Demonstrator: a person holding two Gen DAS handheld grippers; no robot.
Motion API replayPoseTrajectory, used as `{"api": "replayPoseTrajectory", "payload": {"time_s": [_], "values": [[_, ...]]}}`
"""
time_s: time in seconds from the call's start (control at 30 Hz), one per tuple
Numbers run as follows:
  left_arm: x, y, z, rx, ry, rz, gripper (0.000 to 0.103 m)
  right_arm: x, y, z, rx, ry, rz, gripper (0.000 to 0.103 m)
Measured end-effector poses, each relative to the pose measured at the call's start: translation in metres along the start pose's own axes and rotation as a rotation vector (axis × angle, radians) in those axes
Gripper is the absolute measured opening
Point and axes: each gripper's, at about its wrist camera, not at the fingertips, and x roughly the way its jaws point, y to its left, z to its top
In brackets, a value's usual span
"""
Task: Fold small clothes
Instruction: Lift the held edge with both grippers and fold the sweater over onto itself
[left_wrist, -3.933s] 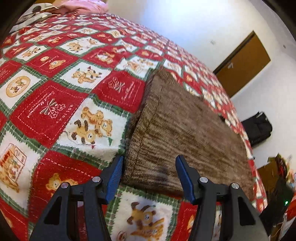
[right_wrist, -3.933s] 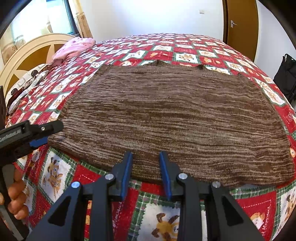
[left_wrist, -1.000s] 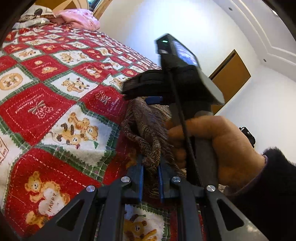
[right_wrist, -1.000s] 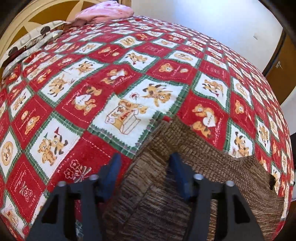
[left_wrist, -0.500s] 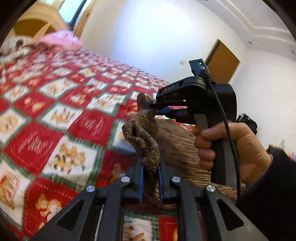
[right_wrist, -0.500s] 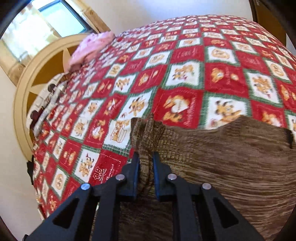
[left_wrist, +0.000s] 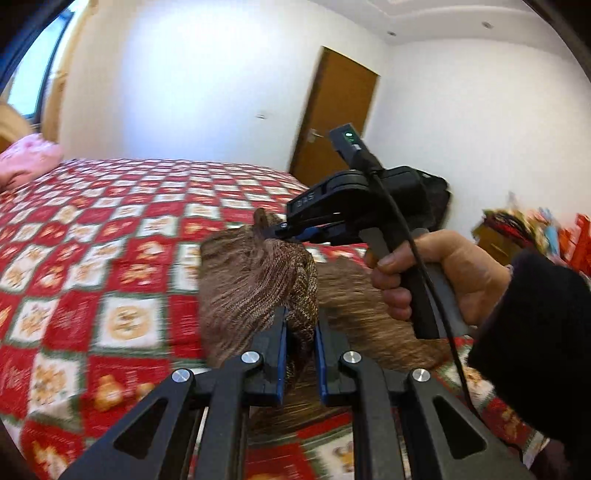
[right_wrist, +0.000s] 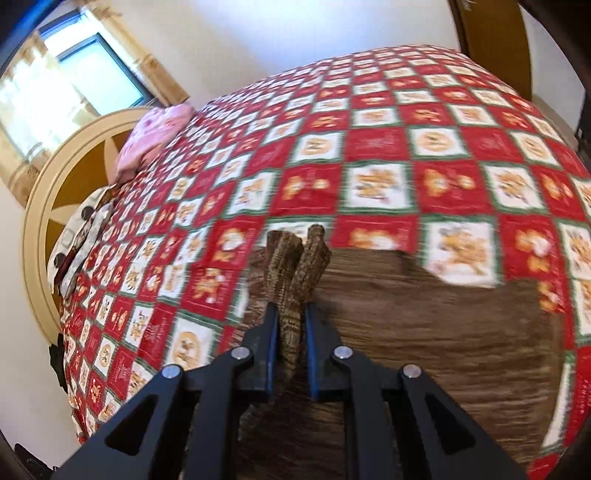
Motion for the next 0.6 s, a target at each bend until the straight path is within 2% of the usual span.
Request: {"api": "replayPoseTrajectory", "payload": {"time_s": [0.37,0.6], "values": [[0.056,-0.067,0.002,0.128,0.08,-0.114,0.013,-0.039,-0.069,-0.012,-0.036,-0.014,-0.063,0.016],[0.085,-0.094,0.0,0.164,0.12,-0.164,0.013,-0.051,-0.11,-0.022,-0.016,-0.019,-0.056,0.016]]}}
